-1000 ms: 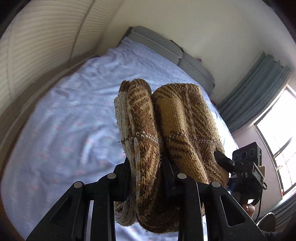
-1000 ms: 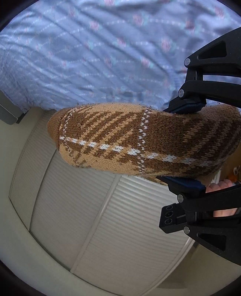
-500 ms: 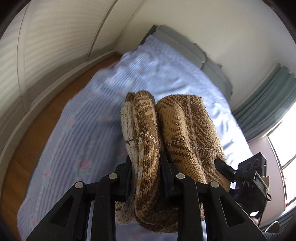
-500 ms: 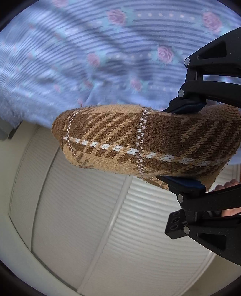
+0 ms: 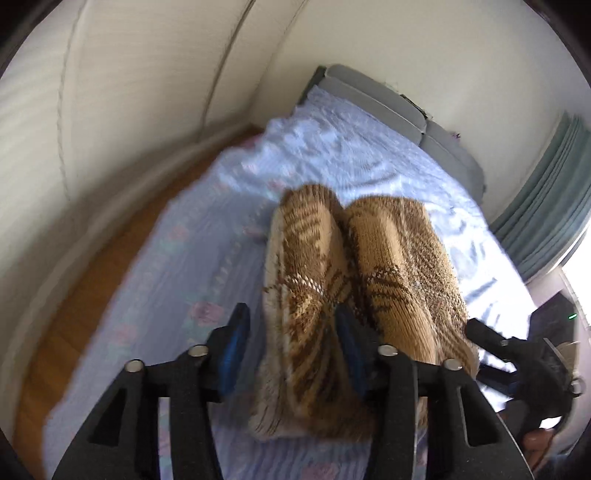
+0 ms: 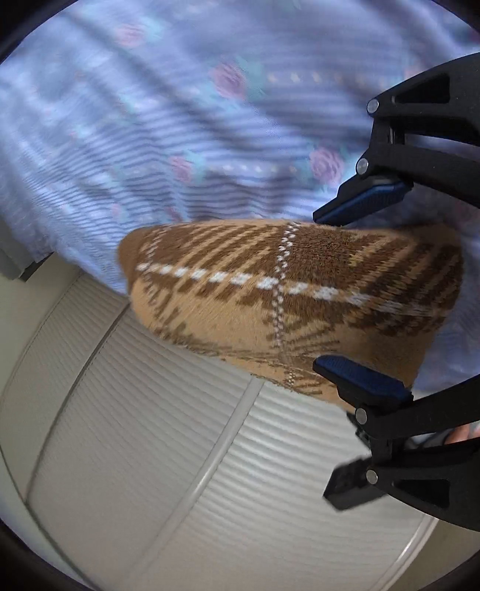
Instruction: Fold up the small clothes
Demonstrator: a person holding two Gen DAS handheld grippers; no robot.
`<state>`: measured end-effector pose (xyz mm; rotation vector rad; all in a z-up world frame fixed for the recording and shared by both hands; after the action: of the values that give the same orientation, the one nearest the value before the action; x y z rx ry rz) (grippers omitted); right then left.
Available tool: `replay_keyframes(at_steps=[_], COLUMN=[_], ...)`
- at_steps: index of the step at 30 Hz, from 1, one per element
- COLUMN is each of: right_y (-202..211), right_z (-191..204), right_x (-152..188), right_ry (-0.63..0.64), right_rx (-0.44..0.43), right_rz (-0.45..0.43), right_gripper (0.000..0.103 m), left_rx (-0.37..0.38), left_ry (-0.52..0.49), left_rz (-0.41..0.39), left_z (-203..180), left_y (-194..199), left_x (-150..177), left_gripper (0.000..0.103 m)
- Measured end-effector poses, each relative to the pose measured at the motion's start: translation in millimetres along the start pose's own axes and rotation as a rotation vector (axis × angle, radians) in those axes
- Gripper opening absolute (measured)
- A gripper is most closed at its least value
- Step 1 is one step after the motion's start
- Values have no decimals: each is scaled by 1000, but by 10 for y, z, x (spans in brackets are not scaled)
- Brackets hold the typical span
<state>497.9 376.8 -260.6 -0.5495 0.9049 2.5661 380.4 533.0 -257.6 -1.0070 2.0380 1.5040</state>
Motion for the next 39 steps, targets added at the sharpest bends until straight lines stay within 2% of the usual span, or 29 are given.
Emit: replay_keyframes(at_steps=[2,4,7,10,12,17,21,26,29,32,34,39], right_y=[149,290,331,334,262,53,-84,-218,-222,-89,141,1040], right_z=[123,293,598,874,1011,1047,874,752,724,757,776,905], right_x=[-34,-66,-54,-19,-11,-68,34,151,122,66,52,23], right_ry=[94,194,345,466,516,549,567,592,590,572,581,595], right_rx=[40,51,45,29,22,81,121,177,195,160,166,184], right_rz=[-38,-58,-62,-55,-32,57,66,110,116,98,47,-83], right_gripper=[77,77,77,77,77,77,77,78,78,77,77,77], left_rx=[-39,-78,-157,-122,-91,-81,-67,-94,-110,-164,-191,-248], left_ry=[-25,-62,-178,-254,-248,-173,-104,-90,-71,-75,-77,-87], left_rz=[-40,-91,-161,-185,-160,-88,-56,-61,-55,-84,-113,-157], left_z=[-40,-160,-444,-694,-738,-613,-497,-474,-516,-643,-744,-1213], left_y=[160,377,572,568,449,204,88,-33,27,306,534,1174], left_x=[-32,-28,1,64,79,167,277,344,323,262,227,226], left_gripper=[61,64,72,74,74,74,76,76,76,75,76,79])
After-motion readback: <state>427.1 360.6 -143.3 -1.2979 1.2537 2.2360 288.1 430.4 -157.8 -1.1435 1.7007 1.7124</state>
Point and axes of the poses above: each gripper's, at about its wrist camera, not at the fingertips, and y roughly against the way its jaws point, z to its left, x to its underside, the point moved 6 cm from there along -y, roughly the way its jaws point, and after that the axes turned 3 degrees about -y, right-handed, at the moved point
